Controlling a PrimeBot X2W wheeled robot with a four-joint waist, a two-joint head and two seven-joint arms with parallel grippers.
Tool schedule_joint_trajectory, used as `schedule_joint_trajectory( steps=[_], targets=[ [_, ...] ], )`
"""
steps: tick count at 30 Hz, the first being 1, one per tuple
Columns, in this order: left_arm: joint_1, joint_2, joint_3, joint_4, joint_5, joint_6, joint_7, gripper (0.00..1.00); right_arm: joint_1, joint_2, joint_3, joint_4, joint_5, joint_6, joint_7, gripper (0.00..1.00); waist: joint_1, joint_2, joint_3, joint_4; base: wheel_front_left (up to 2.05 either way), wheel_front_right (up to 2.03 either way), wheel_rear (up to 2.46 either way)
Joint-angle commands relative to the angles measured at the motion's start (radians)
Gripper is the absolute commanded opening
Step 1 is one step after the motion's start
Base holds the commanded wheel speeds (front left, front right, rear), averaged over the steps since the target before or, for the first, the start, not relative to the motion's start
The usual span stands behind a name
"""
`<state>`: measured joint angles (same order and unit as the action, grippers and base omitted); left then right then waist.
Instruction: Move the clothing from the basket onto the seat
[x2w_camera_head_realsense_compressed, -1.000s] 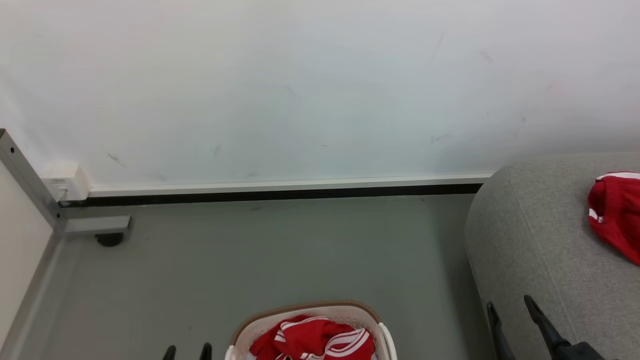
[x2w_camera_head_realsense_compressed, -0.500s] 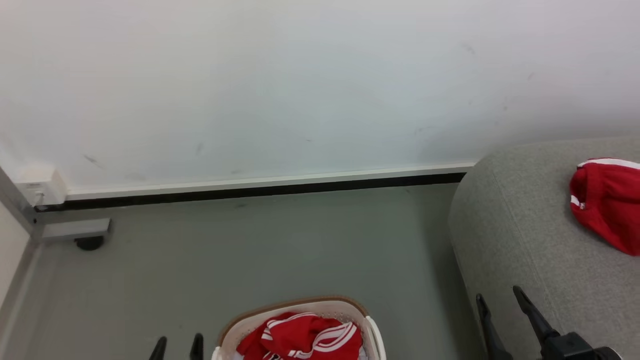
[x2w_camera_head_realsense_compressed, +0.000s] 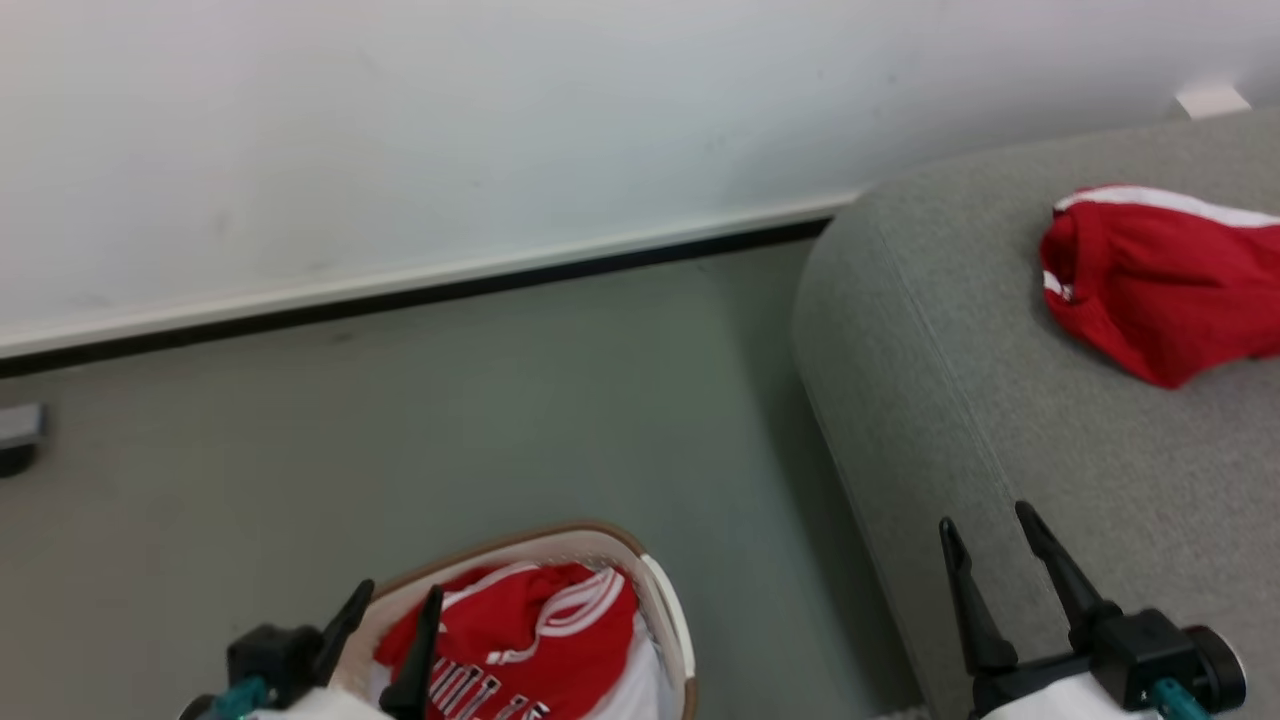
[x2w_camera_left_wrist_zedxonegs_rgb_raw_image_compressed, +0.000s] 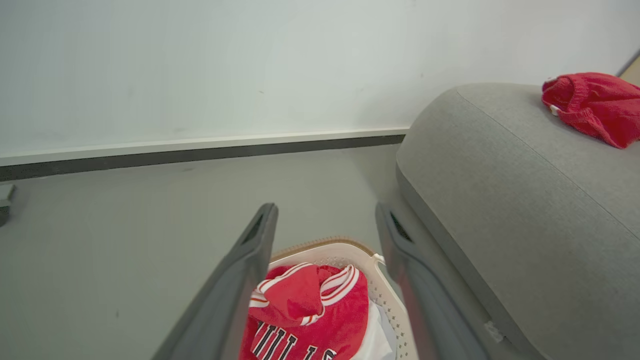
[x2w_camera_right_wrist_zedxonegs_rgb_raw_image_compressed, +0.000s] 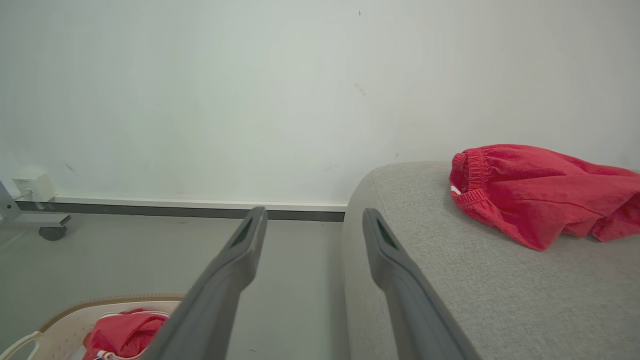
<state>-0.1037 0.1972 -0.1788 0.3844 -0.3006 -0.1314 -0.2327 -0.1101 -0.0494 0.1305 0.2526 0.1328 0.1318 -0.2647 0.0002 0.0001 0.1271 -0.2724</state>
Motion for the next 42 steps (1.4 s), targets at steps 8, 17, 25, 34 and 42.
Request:
schedule_joint_trajectory(
  steps=[8,17,25,34,42],
  targets=[
    [-0.192,0.035,-0.06,0.222,0.026,0.004,0.198,1.0,-0.054,-0.002,0.001,-0.054,0.059,-0.002,0.001,1.0,-0.0002,-0.0001,0.176,-0.114,0.0,0.0,0.0],
    [-0.338,0.075,-0.064,0.427,0.049,0.068,0.342,1.0,-0.082,-0.002,0.015,-0.109,0.116,-0.002,0.001,1.0,-0.0002,-0.0001,0.3,-0.169,0.0,0.0,0.0],
    [-0.437,0.123,-0.07,0.514,0.062,0.065,0.34,1.0,-0.1,-0.002,0.007,-0.14,0.145,-0.002,0.0,1.0,-0.0002,-0.0001,0.409,-0.186,0.0,0.0,0.0],
    [-0.539,0.144,-0.089,0.572,0.071,0.056,0.324,1.0,-0.129,-0.002,-0.005,-0.167,0.143,-0.002,0.001,1.0,-0.0002,-0.0001,0.514,-0.182,0.0,0.0,0.0],
    [-0.572,0.095,-0.123,0.628,0.068,0.039,0.243,0.0,-0.122,-0.002,-0.018,-0.152,0.12,-0.002,0.0,1.0,-0.0002,-0.0001,0.482,-0.149,0.0,0.0,0.0]
  ],
)
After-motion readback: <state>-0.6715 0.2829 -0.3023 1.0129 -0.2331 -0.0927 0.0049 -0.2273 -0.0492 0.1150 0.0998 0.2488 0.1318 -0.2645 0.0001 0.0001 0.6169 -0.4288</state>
